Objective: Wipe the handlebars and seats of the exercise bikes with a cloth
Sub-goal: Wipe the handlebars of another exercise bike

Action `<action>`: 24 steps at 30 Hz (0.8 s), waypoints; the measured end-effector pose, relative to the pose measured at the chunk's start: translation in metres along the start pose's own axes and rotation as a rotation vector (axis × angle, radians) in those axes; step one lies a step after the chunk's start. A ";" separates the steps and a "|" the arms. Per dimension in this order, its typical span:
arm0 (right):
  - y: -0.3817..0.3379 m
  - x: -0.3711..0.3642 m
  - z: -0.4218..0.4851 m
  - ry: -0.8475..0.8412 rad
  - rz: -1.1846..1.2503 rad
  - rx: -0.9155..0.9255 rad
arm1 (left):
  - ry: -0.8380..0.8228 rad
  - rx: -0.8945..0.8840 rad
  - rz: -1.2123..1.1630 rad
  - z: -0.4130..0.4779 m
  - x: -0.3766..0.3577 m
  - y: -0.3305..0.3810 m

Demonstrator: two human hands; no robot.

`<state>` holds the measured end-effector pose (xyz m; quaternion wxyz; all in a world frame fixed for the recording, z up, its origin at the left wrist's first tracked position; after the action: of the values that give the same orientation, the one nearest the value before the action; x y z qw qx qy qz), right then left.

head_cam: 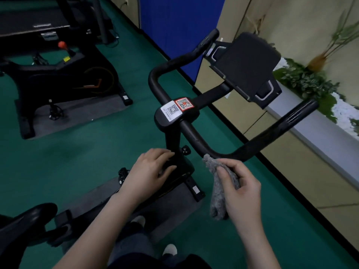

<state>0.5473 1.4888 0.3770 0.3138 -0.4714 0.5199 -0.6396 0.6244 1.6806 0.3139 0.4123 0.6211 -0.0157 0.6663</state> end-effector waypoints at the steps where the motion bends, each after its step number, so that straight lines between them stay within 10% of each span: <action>1: -0.002 -0.004 0.002 0.026 0.003 -0.010 | 0.007 -0.039 -0.012 0.008 0.005 -0.004; 12: -0.027 -0.054 0.041 0.391 -0.230 0.026 | 0.176 -0.495 -0.109 0.079 0.051 -0.025; 24: -0.027 -0.093 0.080 0.395 -0.702 -0.052 | 0.073 -0.554 -0.132 0.122 0.037 -0.058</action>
<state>0.6569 1.5492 0.3788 -0.0418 -0.4960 0.3937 -0.7728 0.7611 1.6735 0.3438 0.6091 0.4599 -0.1418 0.6304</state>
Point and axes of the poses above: each hand's wrist, its own z-axis towards the middle knuckle, its own x-axis out of the back of the hand, y = z × x, the point moved 2 cm from there along z, towards the middle knuckle, and after that the axes turned 9 degrees about -x, right-handed, at the moved point
